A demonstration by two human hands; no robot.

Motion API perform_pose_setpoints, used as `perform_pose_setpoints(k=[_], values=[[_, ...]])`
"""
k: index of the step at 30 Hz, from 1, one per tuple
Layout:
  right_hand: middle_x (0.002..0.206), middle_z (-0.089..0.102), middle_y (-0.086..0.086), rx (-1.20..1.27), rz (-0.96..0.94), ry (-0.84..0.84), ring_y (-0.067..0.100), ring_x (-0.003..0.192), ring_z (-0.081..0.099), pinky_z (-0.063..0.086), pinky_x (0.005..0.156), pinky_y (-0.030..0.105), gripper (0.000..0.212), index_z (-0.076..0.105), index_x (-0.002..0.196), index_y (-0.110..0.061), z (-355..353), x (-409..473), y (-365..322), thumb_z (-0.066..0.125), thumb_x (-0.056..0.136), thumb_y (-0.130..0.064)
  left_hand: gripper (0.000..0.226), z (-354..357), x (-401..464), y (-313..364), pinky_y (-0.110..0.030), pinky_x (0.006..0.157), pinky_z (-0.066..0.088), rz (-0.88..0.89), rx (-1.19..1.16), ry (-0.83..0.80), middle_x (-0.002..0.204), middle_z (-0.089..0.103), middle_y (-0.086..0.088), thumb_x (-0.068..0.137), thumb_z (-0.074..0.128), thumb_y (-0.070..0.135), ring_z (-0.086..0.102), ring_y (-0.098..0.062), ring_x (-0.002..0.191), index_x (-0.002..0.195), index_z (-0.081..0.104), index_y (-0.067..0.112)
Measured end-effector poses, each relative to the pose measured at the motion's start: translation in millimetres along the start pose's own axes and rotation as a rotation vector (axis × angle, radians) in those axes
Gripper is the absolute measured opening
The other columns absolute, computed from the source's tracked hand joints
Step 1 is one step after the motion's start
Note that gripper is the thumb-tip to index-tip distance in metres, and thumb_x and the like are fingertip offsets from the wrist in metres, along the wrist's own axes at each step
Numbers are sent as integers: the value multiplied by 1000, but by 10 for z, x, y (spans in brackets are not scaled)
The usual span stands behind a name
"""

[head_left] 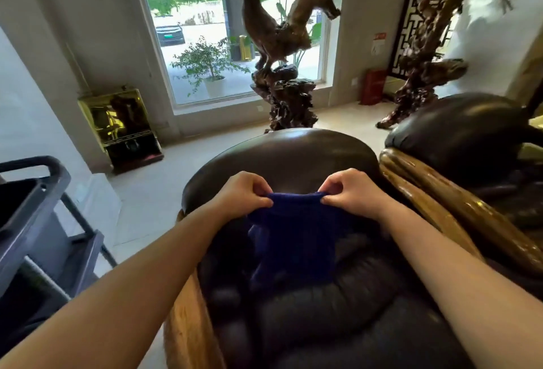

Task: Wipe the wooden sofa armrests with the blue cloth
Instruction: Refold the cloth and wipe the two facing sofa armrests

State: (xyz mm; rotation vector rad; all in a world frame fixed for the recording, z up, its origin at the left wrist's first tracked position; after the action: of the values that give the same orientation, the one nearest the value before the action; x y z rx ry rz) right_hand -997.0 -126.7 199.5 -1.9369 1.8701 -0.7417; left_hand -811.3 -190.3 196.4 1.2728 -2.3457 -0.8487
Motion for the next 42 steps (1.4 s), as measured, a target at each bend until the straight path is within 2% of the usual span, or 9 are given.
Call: perform_pose_setpoints(k=[4,7,11,16,19,22,27,34,42], values=[[74,70,-5,6,13,63,9,72,64,48,66,20,9,73,82,-18,-909,-756,549,70,74,-14,8,526,-16,1137,-14,51,45,82,24,5,71,66,3,73,72,16,59,-7,61,81,71,19],[71,69,-9,7,12,75,3,69,63,47,62,15,11,73,82,-20,-1366,-1169,908,70,74,-13,8,919,-15,1693,-9,49,41,106,10,22,68,65,6,72,72,15,57,-4,59,79,71,20],[75,71,-3,-11,52,70,6,71,64,49,65,17,14,72,82,-19,-1888,-1734,1532,67,74,-9,8,1623,66,2404,-16,58,44,130,5,-40,69,66,8,72,72,15,59,-5,63,79,71,20],[75,67,-8,-18,98,63,1,71,60,43,62,12,13,70,81,-23,-2358,-2129,2233,67,75,-13,11,2263,228,3061,-18,63,47,157,-10,-81,72,69,5,72,73,15,61,-7,67,77,72,24],[74,64,-13,3,110,92,-1,72,60,42,60,8,12,70,83,-23,-2541,-2277,2605,68,75,-14,13,2580,360,3304,-22,71,51,154,-15,-102,81,73,-1,72,73,14,65,-10,73,83,74,21],[76,64,-13,38,135,76,2,75,62,43,62,12,11,68,82,-25,-2628,-2363,2994,68,77,-16,16,2904,514,3466,-25,78,52,153,-14,-127,85,75,-4,73,72,13,67,-14,79,87,75,18],[81,67,-6,7,174,48,8,78,63,47,64,15,9,69,85,-21,-2804,-2317,3716,67,78,-15,16,3496,882,3667,-14,70,47,165,-43,-112,75,69,8,71,73,13,61,-1,67,85,75,21],[86,67,-3,-10,223,-19,9,82,62,52,70,23,9,69,86,-20,-3053,-1962,4672,66,78,-17,15,4205,1705,3768,-20,72,50,74,-84,-127,76,71,6,71,74,13,63,-2,68,84,75,21],[84,68,-1,27,204,-58,8,78,63,50,65,19,10,69,88,-17,-3385,-1382,5370,67,79,-17,16,4419,2468,4028,-25,77,52,-28,-72,-110,86,74,-2,71,74,17,66,-12,79,87,75,16]])
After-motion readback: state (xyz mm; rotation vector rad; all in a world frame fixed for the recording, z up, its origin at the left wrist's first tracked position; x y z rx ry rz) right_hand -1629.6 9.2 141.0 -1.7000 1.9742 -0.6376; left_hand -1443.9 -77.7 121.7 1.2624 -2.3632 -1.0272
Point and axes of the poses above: each hand's wrist, its own x-axis towards the middle knuckle, its own z-axis out of the palm, y = z × x, the point moved 8 cm from there along x, towards the middle knuckle
